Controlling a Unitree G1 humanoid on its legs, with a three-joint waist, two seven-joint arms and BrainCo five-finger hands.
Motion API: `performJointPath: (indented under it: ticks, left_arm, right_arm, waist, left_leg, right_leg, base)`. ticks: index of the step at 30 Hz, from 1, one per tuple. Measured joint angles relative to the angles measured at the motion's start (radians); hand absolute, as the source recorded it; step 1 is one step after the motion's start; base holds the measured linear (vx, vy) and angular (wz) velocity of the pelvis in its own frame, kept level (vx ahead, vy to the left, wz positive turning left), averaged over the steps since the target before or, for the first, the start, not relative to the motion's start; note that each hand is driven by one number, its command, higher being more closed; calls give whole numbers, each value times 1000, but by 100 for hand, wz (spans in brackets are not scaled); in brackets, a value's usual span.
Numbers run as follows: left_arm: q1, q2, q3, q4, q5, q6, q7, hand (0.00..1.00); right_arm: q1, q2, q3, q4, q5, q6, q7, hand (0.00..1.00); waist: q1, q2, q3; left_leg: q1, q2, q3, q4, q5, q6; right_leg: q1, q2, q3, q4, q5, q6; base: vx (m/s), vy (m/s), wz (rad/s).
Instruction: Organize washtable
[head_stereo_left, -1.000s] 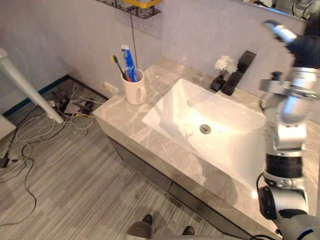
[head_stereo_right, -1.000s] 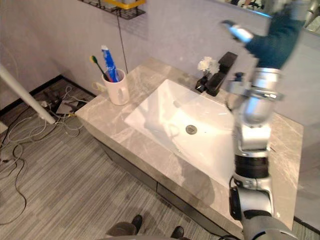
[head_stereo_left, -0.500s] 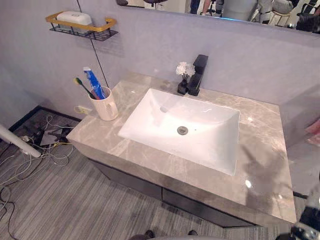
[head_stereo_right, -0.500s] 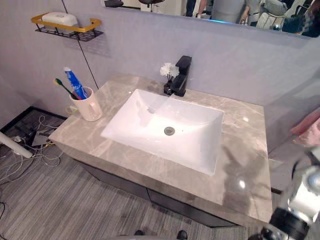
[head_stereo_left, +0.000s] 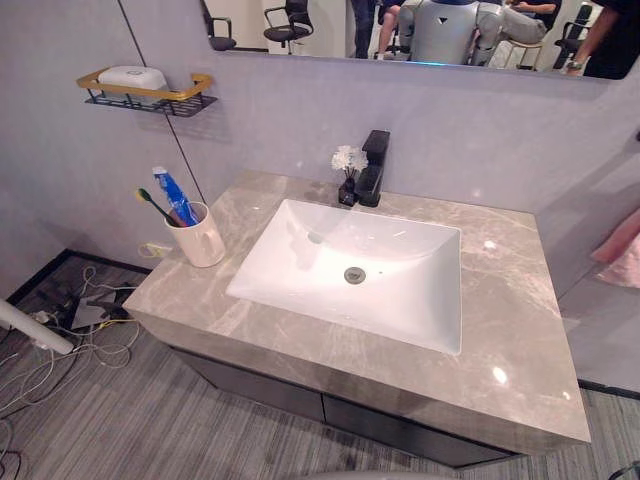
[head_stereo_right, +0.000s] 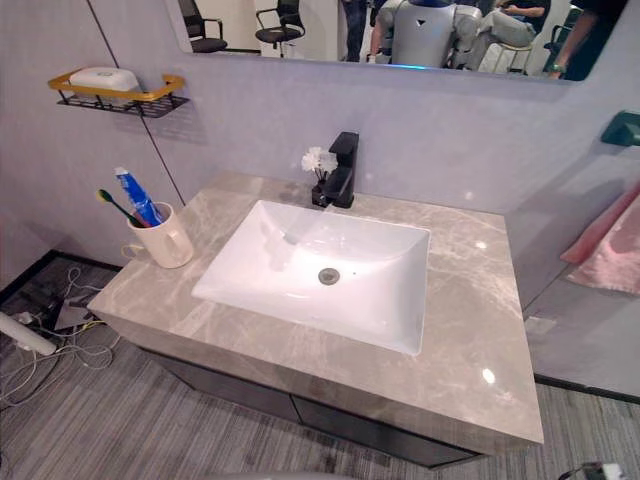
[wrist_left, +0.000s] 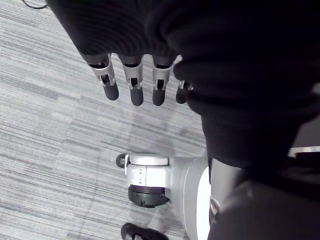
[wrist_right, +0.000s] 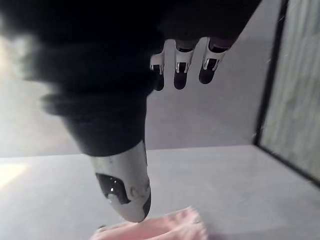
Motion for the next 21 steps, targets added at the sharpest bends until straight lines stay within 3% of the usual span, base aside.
performJointPath:
  ticks: [3,8,13,21]
  left_arm:
    - [-1,6,3,7,-40,0,9,0]
    - [-100,22,38,1,-109,-15,35,0]
    - [-118,28,35,-5,-109,-18,36,0]
    - [-126,41,22,-4,-82,-16,27,0]
  right_arm:
    - [1,10,48,135,70,4,75,0]
    - [15,17,208,284,76,42,186,0]
    - [6,19,298,425,13,104,276,0]
    - [-19,6,392,522,-78,134,342,0]
  waist:
    - [1,-2,-1]
    - [1,-2,-1]
    - [4,-2,-2]
    - [3,-9,-2]
  left_leg:
    - [12,-1,11,-16,0,-1]
    - [26,-1,9,-28,4,-6]
    - [27,-4,-9,-37,5,-8]
    - [30,-16,-44,-59,19,-28]
  right_leg:
    - [1,-1,8,-1,-1,2]
    - [12,1,5,-8,-2,3]
    - [25,3,-11,-39,8,8]
    - [57,2,-46,-92,29,16]
  base:
    - [35,24,-9]
    - [23,-2,2]
    - [20,-2,8]
    - [41,3,13]
